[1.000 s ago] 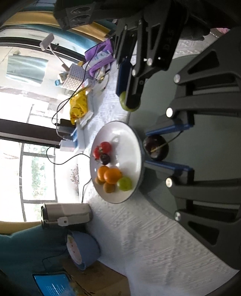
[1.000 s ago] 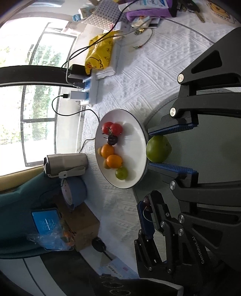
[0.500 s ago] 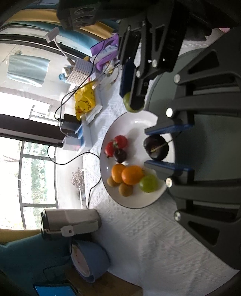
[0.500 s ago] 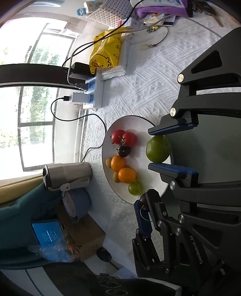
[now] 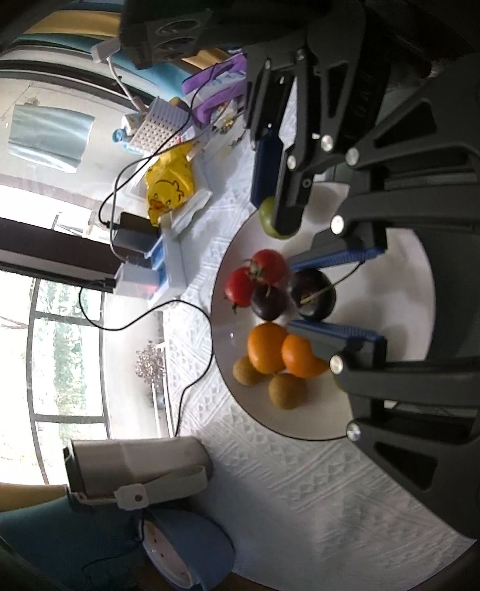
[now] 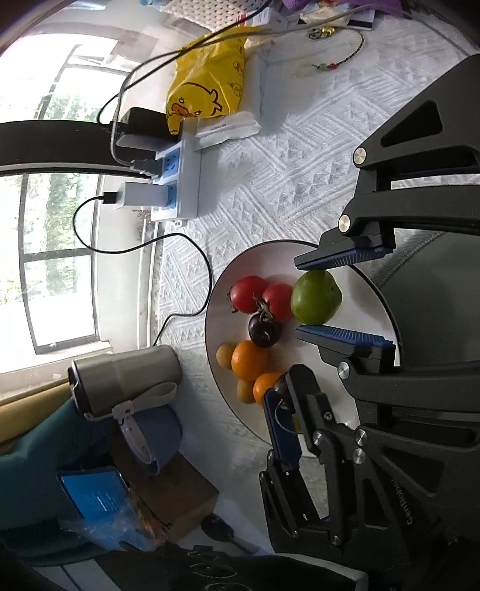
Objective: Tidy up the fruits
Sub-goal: 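Carry the dark cherry and green fruit into the white bowl and open both tools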
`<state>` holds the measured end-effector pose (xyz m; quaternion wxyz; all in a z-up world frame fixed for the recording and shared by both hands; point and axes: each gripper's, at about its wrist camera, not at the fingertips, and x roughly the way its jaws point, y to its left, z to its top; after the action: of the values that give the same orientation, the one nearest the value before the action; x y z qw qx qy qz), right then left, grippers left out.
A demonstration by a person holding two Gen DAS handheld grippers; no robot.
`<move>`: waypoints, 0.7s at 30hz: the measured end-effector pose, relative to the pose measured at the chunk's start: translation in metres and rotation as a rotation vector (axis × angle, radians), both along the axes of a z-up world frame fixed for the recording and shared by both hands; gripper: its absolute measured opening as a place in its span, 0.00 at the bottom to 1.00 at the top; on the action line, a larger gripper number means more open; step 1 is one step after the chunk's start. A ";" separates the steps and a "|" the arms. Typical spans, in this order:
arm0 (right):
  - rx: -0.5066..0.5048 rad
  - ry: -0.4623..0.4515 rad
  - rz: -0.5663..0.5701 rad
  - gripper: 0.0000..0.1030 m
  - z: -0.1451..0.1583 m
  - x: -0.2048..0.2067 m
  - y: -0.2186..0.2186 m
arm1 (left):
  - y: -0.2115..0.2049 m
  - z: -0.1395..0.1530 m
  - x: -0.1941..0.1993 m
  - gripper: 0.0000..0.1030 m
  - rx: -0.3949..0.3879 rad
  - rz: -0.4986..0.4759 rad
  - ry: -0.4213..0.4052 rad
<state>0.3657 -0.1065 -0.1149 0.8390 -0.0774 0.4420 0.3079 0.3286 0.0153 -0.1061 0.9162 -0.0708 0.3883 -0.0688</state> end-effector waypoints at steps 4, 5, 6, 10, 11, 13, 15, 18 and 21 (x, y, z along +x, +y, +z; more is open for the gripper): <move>-0.005 0.009 0.002 0.32 -0.005 0.003 0.002 | -0.001 -0.003 0.004 0.28 0.003 -0.005 0.005; -0.004 0.012 0.004 0.32 -0.006 0.004 0.002 | -0.001 -0.003 0.004 0.29 0.003 -0.008 0.006; -0.002 0.015 0.007 0.32 -0.007 0.004 0.003 | -0.001 -0.003 0.004 0.29 0.004 -0.010 0.007; -0.006 0.013 0.003 0.32 -0.007 0.003 0.004 | -0.002 -0.003 0.003 0.29 0.006 -0.007 0.012; -0.008 0.012 0.001 0.32 -0.007 0.002 0.004 | -0.002 -0.003 0.003 0.29 0.007 -0.004 0.013; -0.014 0.008 -0.003 0.32 -0.005 0.000 0.004 | -0.001 -0.002 0.002 0.29 0.006 0.001 0.015; -0.018 -0.001 -0.008 0.32 -0.002 -0.002 0.004 | 0.000 0.000 -0.001 0.29 0.006 0.009 0.013; -0.024 -0.017 -0.011 0.33 0.003 -0.008 0.003 | 0.002 0.003 -0.006 0.33 0.006 0.021 0.005; -0.026 -0.028 -0.015 0.33 0.008 -0.013 0.002 | 0.005 0.008 -0.013 0.40 0.000 0.030 -0.006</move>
<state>0.3530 -0.1042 -0.1070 0.8463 -0.0891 0.4347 0.2946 0.3151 0.0199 -0.0981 0.9184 -0.0764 0.3843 -0.0553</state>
